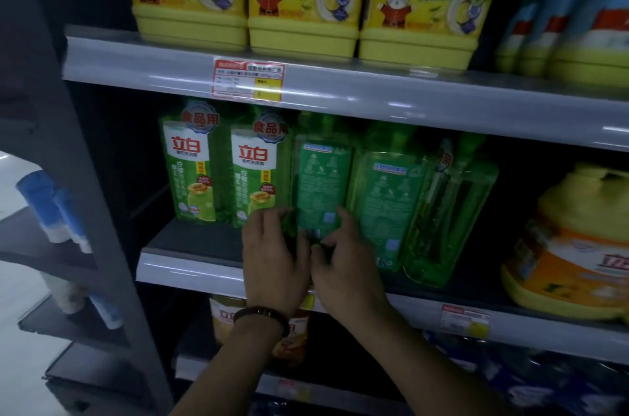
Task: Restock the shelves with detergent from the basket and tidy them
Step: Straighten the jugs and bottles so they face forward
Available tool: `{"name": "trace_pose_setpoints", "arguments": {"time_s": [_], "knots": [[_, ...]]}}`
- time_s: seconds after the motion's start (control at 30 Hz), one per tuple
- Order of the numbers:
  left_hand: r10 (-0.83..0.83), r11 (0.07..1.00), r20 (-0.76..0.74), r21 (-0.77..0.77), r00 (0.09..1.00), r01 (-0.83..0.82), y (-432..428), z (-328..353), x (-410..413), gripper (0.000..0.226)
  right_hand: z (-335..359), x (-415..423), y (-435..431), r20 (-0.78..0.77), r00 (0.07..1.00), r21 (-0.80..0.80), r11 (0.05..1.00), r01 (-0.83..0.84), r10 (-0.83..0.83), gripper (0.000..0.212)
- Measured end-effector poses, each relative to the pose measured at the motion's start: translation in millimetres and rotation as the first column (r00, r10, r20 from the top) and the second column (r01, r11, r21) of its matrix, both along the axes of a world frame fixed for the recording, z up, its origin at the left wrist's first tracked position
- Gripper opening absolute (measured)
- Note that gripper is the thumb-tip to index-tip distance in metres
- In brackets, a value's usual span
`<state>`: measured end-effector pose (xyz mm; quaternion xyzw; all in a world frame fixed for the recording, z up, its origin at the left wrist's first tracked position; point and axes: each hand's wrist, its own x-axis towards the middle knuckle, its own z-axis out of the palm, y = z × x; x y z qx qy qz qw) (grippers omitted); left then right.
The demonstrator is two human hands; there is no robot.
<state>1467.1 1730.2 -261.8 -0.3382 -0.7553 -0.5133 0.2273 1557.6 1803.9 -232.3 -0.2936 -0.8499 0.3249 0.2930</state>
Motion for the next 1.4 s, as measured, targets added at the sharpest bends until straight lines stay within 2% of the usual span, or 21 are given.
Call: {"name": "trace_pose_setpoints", "arguments": {"time_s": [0.1,0.23,0.43,0.53,0.63,0.73,0.83,1.0,1.13,1.17,1.2,1.27,1.33,1.4], "knots": [[0.032,1.000,0.037,-0.001,0.999,-0.032,11.7,0.1,2.3,0.042,-2.9,1.0,1.3,0.001,1.000,-0.048,0.999,-0.006,0.006,0.078],[0.138,0.990,0.111,-0.052,0.984,-0.133,20.6,1.0,1.9,0.051,-2.3,-11.5,4.2,0.003,0.997,-0.142,0.987,0.072,-0.073,0.099],[0.191,0.973,0.097,-0.152,0.977,-0.175,24.4,-1.1,2.7,0.052,-0.4,-16.6,19.5,0.031,0.993,-0.174,0.978,0.118,-0.115,0.109],[0.195,0.965,0.074,-0.195,0.978,-0.178,24.8,-3.3,2.6,0.054,5.4,-15.3,23.8,0.051,0.997,-0.222,0.972,0.071,-0.061,0.110],[0.189,0.967,0.063,-0.188,0.980,-0.174,23.8,-5.2,2.6,0.055,10.8,-15.9,28.2,0.003,1.000,-0.339,0.941,0.004,-0.003,0.115],[0.169,0.969,0.055,-0.190,0.984,-0.156,22.2,-7.5,1.4,0.056,18.8,-8.6,28.0,-0.101,0.993,-0.525,0.844,-0.108,0.065,0.115],[0.146,0.972,0.080,-0.196,0.986,-0.128,20.4,-8.4,-1.6,0.060,26.6,4.1,24.7,-0.176,0.980,-0.594,0.783,-0.182,0.094,0.114],[0.076,0.976,0.101,-0.212,0.992,-0.053,15.6,-6.0,-3.3,0.070,18.5,22.1,14.4,-0.159,0.974,-0.503,0.835,-0.223,0.164,0.110],[0.002,0.982,0.081,-0.186,0.997,0.013,9.7,-7.2,-0.4,0.074,16.3,41.1,-10.6,-0.082,0.903,-0.293,0.856,-0.426,0.421,0.090],[-0.013,0.987,0.089,-0.156,0.996,0.027,7.9,-6.8,0.6,0.074,16.9,42.8,-15.7,-0.063,0.900,-0.244,0.868,-0.432,0.430,0.083],[-0.025,0.990,0.097,-0.133,0.995,0.038,6.1,-5.9,1.8,0.073,18.4,43.2,-16.0,-0.077,0.924,-0.208,0.901,-0.381,0.373,0.075],[-0.033,0.993,0.097,-0.112,0.995,0.044,3.3,-3.6,4.5,0.073,20.1,43.3,-5.2,-0.155,0.975,-0.180,0.966,-0.185,0.158,0.060],[-0.024,0.992,0.085,-0.117,0.996,0.034,2.2,-2.6,7.0,0.074,22.6,44.2,7.5,-0.155,0.986,-0.216,0.972,-0.091,0.058,0.068],[-0.012,0.991,0.075,-0.133,0.997,0.022,3.8,-2.8,8.6,0.080,25.0,41.8,14.9,-0.115,0.990,-0.276,0.955,-0.109,0.080,0.081]]}}
